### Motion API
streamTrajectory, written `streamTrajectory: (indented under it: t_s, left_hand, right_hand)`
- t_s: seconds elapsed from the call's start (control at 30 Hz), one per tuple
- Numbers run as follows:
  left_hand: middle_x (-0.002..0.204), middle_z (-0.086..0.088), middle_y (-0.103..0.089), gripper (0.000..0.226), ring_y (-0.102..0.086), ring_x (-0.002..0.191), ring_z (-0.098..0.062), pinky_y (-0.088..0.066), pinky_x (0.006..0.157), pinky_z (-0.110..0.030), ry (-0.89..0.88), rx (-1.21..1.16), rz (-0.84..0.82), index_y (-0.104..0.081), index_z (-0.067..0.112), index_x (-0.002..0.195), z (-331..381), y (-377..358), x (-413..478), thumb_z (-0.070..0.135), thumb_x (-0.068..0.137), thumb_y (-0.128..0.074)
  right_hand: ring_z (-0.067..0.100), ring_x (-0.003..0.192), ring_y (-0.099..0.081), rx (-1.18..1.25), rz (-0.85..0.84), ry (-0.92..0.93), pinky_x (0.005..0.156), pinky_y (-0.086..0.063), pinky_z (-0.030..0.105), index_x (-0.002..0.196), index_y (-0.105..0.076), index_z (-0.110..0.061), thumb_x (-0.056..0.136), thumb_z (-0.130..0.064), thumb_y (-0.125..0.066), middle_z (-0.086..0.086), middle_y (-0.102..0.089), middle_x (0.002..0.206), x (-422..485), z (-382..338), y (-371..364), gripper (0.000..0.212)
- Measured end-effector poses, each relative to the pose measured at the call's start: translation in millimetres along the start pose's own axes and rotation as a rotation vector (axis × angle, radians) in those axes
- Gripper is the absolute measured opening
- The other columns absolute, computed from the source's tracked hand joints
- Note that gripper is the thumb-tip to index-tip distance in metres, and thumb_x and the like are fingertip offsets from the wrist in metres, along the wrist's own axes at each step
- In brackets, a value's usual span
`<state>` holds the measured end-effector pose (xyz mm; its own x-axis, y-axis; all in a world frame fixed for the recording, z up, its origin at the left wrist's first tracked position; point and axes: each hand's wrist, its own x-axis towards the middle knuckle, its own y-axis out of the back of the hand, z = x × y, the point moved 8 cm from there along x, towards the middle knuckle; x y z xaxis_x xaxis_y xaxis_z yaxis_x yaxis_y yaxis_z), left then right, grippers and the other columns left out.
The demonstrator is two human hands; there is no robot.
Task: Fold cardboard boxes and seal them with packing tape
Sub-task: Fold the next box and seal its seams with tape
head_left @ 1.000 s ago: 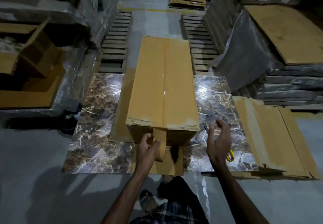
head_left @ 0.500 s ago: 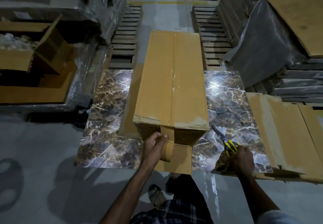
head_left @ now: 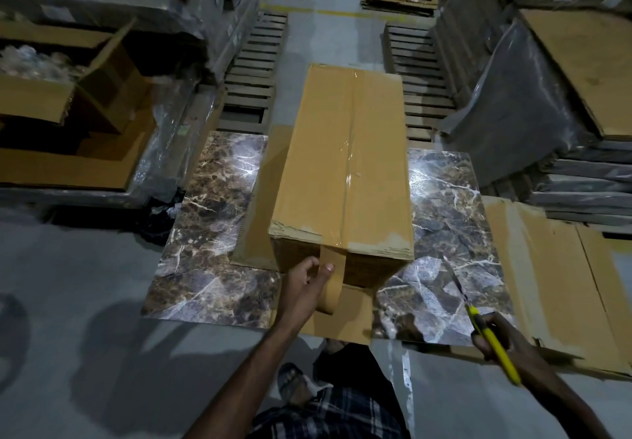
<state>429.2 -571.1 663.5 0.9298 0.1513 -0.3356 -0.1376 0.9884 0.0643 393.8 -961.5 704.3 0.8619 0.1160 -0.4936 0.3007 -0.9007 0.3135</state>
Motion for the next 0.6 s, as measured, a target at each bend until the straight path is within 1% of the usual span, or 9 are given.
streamTrajectory:
  t_s: [0.03,0.1,0.2,0.27,0.33,0.4,0.47,0.53,0.6]
  left_hand:
    - [0.082,-0.001,-0.061,0.050,-0.050,0.074,-0.015,-0.031,0.068,-0.032,-0.010,0.013,0.007,-0.068,0.024,0.095,-1.4,0.8,-0.1,0.072,0.082,-0.062]
    - [0.087,0.000,-0.066,0.052,-0.054,0.078,-0.015,-0.034,0.070,-0.031,-0.026,0.020,0.019,-0.070,0.024,0.099,-1.4,1.7,-1.6,0.072,0.082,-0.063]
    - [0.087,0.002,-0.067,0.050,-0.055,0.077,-0.015,-0.034,0.068,-0.031,-0.037,0.037,0.024,-0.069,0.024,0.099,0.0,2.5,-0.9,0.071,0.083,-0.063]
    - [0.089,0.003,-0.066,0.039,-0.054,0.079,-0.015,-0.035,0.067,-0.030,-0.046,0.049,0.010,-0.069,0.025,0.098,3.8,1.8,-1.5,0.064,0.089,-0.066]
    - [0.087,0.003,-0.064,0.028,-0.052,0.079,-0.014,-0.034,0.068,-0.030,-0.030,0.062,0.011,-0.068,0.028,0.097,2.9,3.1,-1.1,0.056,0.093,-0.067]
    - [0.076,0.002,-0.057,0.034,-0.047,0.070,-0.013,-0.031,0.066,-0.031,-0.049,0.071,0.008,-0.067,0.028,0.093,5.4,3.4,-1.8,0.062,0.090,-0.065]
    - [0.074,0.001,-0.049,0.033,-0.042,0.067,-0.014,-0.027,0.066,-0.031,-0.067,0.094,0.010,-0.064,0.029,0.089,6.7,3.5,-1.4,0.063,0.089,-0.063]
    - [0.079,0.000,-0.052,0.019,-0.045,0.071,-0.014,-0.029,0.068,-0.030,-0.031,0.113,0.006,-0.065,0.030,0.096,3.3,4.7,0.7,0.049,0.096,-0.067]
    - [0.085,0.002,-0.060,0.015,-0.051,0.076,-0.014,-0.033,0.067,-0.028,-0.007,0.119,0.001,-0.068,0.027,0.107,1.7,5.3,2.8,0.040,0.099,-0.067]
  right_hand:
    - [0.014,0.053,-0.049,-0.025,-0.085,0.036,0.055,-0.037,0.026,0.101,-0.057,-0.004,0.068,-0.064,-0.088,0.008,-0.057,0.064,-8.5,-14.7,-3.9,0.075]
    - [0.017,0.059,-0.054,-0.129,-0.199,0.042,0.060,-0.041,0.031,0.096,-0.067,-0.018,0.064,-0.062,-0.092,0.010,-0.061,0.071,-19.3,-44.0,-14.2,0.060]
    - [0.016,0.065,-0.068,-0.348,-0.214,0.129,0.060,-0.048,0.029,0.091,-0.073,-0.020,0.070,-0.051,-0.094,0.004,-0.072,0.072,-13.9,-93.0,-28.5,0.042]
    - [0.012,0.073,-0.075,-0.454,-0.219,0.139,0.066,-0.056,0.033,0.091,-0.073,-0.022,0.075,-0.052,-0.090,-0.005,-0.078,0.076,0.0,-115.5,-38.8,0.038]
    - [0.009,0.076,-0.075,-0.548,-0.206,0.140,0.069,-0.058,0.034,0.088,-0.075,-0.023,0.074,-0.055,-0.089,-0.010,-0.078,0.078,13.1,-130.2,-45.3,0.038]
    - [0.009,0.073,-0.074,-0.575,-0.190,0.154,0.067,-0.057,0.036,0.083,-0.077,-0.024,0.067,-0.061,-0.090,-0.011,-0.077,0.075,23.2,-139.2,-53.4,0.042]
    - [0.006,0.067,-0.072,-0.572,-0.162,0.164,0.058,-0.053,0.032,0.078,-0.079,-0.027,0.066,-0.064,-0.088,-0.011,-0.076,0.071,30.9,-145.9,-59.7,0.041]
    - [0.002,0.063,-0.069,-0.539,-0.179,0.142,0.054,-0.047,0.024,0.077,-0.081,-0.027,0.066,-0.060,-0.089,-0.012,-0.076,0.069,35.2,-149.4,-69.6,0.035]
    - [0.005,0.067,-0.071,-0.514,-0.209,0.143,0.058,-0.053,0.032,0.077,-0.082,-0.029,0.055,-0.073,-0.087,-0.011,-0.076,0.071,38.5,-153.1,-81.0,0.049]
